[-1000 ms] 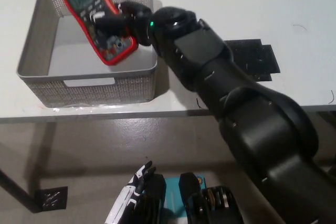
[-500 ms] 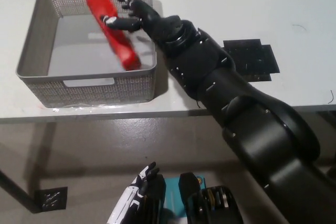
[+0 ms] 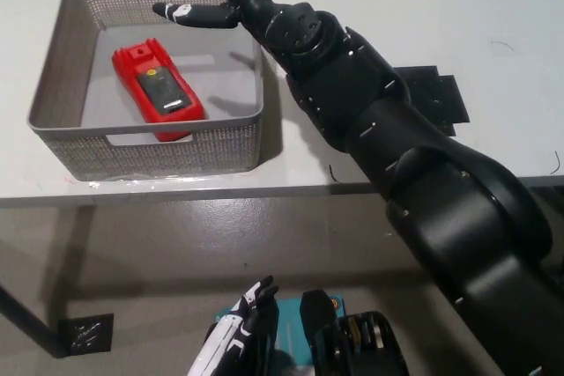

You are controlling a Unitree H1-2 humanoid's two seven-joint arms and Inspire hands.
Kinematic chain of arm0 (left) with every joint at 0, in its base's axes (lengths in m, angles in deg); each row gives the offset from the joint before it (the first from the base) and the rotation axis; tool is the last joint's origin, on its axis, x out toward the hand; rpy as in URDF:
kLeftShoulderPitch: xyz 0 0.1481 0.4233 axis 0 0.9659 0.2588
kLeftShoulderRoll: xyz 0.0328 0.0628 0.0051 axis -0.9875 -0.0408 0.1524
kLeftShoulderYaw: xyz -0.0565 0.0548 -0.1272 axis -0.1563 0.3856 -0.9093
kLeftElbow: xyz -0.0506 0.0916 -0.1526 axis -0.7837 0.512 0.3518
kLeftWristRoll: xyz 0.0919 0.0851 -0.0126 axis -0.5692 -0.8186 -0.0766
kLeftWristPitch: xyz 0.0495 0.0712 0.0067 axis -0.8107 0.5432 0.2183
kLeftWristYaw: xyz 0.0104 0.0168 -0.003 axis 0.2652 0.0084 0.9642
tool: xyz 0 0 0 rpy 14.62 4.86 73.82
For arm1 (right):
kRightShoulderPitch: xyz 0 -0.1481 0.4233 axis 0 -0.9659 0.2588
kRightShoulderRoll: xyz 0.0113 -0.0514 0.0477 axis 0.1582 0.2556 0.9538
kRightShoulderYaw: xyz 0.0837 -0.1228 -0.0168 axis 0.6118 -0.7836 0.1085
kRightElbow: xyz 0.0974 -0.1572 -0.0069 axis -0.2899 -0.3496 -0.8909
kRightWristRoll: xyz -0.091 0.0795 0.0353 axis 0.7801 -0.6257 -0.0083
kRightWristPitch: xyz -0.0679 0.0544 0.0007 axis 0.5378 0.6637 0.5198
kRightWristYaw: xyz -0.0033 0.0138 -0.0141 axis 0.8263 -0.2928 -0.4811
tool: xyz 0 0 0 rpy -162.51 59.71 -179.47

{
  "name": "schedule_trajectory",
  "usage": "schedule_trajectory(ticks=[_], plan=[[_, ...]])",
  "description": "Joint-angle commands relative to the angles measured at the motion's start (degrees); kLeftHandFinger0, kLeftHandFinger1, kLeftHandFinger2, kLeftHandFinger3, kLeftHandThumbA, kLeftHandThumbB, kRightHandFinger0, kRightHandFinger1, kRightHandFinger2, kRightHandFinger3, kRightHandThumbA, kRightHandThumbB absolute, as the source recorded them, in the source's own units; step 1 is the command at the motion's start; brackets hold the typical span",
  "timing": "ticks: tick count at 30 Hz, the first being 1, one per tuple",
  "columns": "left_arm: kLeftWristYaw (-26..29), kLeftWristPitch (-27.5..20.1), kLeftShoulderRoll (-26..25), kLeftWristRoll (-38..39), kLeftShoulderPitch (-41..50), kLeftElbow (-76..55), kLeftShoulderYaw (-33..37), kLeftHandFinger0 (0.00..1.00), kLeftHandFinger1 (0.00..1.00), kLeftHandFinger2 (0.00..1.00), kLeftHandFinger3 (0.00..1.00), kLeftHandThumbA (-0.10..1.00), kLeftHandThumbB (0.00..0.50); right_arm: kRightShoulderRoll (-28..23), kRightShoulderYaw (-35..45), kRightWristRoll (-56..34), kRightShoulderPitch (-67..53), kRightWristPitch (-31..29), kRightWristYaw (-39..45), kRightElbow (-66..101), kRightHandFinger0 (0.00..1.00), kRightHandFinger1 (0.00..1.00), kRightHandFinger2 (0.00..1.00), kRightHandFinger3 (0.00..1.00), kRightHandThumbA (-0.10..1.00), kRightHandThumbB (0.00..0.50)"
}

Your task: Use the right hand to pick up a multimeter on the right side and put it into a container on the left side

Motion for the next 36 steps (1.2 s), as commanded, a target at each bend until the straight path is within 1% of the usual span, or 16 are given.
schedule_trajectory(ticks=[1, 3, 4, 5, 6, 11, 12, 14, 16, 17, 20, 25, 27, 30, 33, 36], plan=[[-0.7, -1.1, 0.0, -0.5, 0.0, -1.2, 0.6, 1.00, 1.00, 1.00, 1.00, 1.00, 0.500, -3.7, 2.5, -1.0, 3.1, -3.3, 3.2, 6.4, 1.00, 1.00, 1.00, 1.00, 0.96, 0.464], [-0.6, -1.1, 0.0, -0.5, 0.5, -1.5, 0.6, 1.00, 1.00, 1.00, 1.00, 1.00, 0.500, -5.1, 5.4, -3.4, 0.7, -0.4, 4.9, 13.2, 1.00, 1.00, 1.00, 1.00, 0.96, 0.467], [-0.6, -1.0, 0.1, -0.5, 0.7, -1.7, 0.6, 1.00, 1.00, 1.00, 1.00, 1.00, 0.500, -5.9, 6.6, -4.7, -1.1, -0.2, 6.2, 17.5, 1.00, 1.00, 1.00, 1.00, 0.93, 0.438], [-0.3, -1.3, 0.1, -0.5, 0.9, -1.7, 0.5, 1.00, 1.00, 1.00, 1.00, 1.00, 0.496, -7.1, 8.0, -6.2, -3.5, 1.4, 8.2, 23.6, 1.00, 1.00, 1.00, 1.00, 0.93, 0.451], [-0.3, -1.0, 0.1, -0.1, 1.1, -1.9, 0.2, 1.00, 1.00, 1.00, 1.00, 1.00, 0.498, -8.4, 7.9, -6.2, -5.8, 3.3, 9.2, 29.7, 1.00, 1.00, 1.00, 1.00, 1.00, 0.459], [-0.2, 1.5, 0.4, 2.3, 2.4, -3.4, -1.1, 1.00, 1.00, 1.00, 1.00, 1.00, 0.498, -14.0, 10.7, -11.7, -16.1, 11.1, 13.5, 56.0, 1.00, 1.00, 1.00, 1.00, 0.91, 0.439], [0.0, 1.5, 0.4, 2.1, 2.5, -3.4, -1.3, 1.00, 1.00, 1.00, 1.00, 1.00, 0.498, -15.7, 12.4, -14.4, -19.6, 14.4, 13.8, 64.3, 1.00, 1.00, 1.00, 1.00, 0.90, 0.424], [0.1, 0.5, 0.2, 2.5, 2.1, -2.7, -1.7, 1.00, 1.00, 1.00, 1.00, 1.00, 0.483, -18.4, 13.2, -15.2, -24.5, 15.6, 13.7, 73.8, 1.00, 1.00, 1.00, 1.00, 0.97, 0.406], [0.7, -0.9, 0.1, 2.4, 1.3, -1.8, -2.2, 1.00, 1.00, 1.00, 1.00, 1.00, 0.454, -20.8, 14.3, -16.4, -30.2, 16.0, 13.6, 83.2, 1.00, 1.00, 1.00, 1.00, 1.00, 0.367], [0.7, -1.1, 0.0, 2.7, 0.9, -1.6, -2.5, 1.00, 1.00, 1.00, 1.00, 1.00, 0.450, -21.7, 14.9, -17.2, -32.8, 16.1, 13.5, 87.2, 1.00, 1.00, 1.00, 1.00, 1.00, 0.364], [1.2, -0.6, -0.3, 3.1, 0.1, -2.0, -3.6, 1.00, 1.00, 1.00, 1.00, 1.00, 0.427, -23.1, 16.5, -18.8, -42.8, 13.8, 12.1, 98.2, 1.00, 1.00, 1.00, 1.00, 1.00, 0.360], [0.8, 0.1, -0.2, 4.0, -1.0, -2.3, -3.8, 1.00, 1.00, 1.00, 1.00, 1.00, 0.398, -22.5, 17.1, -18.5, -58.9, 7.4, 8.7, 110.6, 1.00, 1.00, 1.00, 1.00, 1.00, 0.410], [1.1, 0.6, -0.2, 3.6, -1.5, -2.3, -4.0, 1.00, 1.00, 1.00, 1.00, 1.00, 0.412, -20.9, 15.9, -18.0, -65.9, 3.4, 7.5, 113.2, 1.00, 1.00, 1.00, 1.00, 1.00, 0.380], [0.8, 1.7, -0.4, 3.8, -1.5, -3.2, -4.0, 1.00, 1.00, 1.00, 1.00, 1.00, 0.429, -19.9, 14.1, -15.6, -71.7, 0.5, 7.1, 114.0, 1.00, 1.00, 1.00, 1.00, 1.00, 0.381], [0.8, 2.8, -0.5, 4.0, -2.0, -3.5, -4.3, 1.00, 1.00, 1.00, 1.00, 1.00, 0.454, -19.5, 12.1, -11.3, -76.6, -1.2, 6.9, 114.2, 1.00, 1.00, 1.00, 1.00, 1.00, 0.451], [1.1, 2.8, -0.6, 3.6, -2.1, -3.4, -4.5, 1.00, 1.00, 1.00, 1.00, 1.00, 0.457, -19.3, 10.7, -10.2, -78.2, -2.0, 7.5, 112.8, 1.00, 1.00, 1.00, 1.00, 1.00, 0.435]])
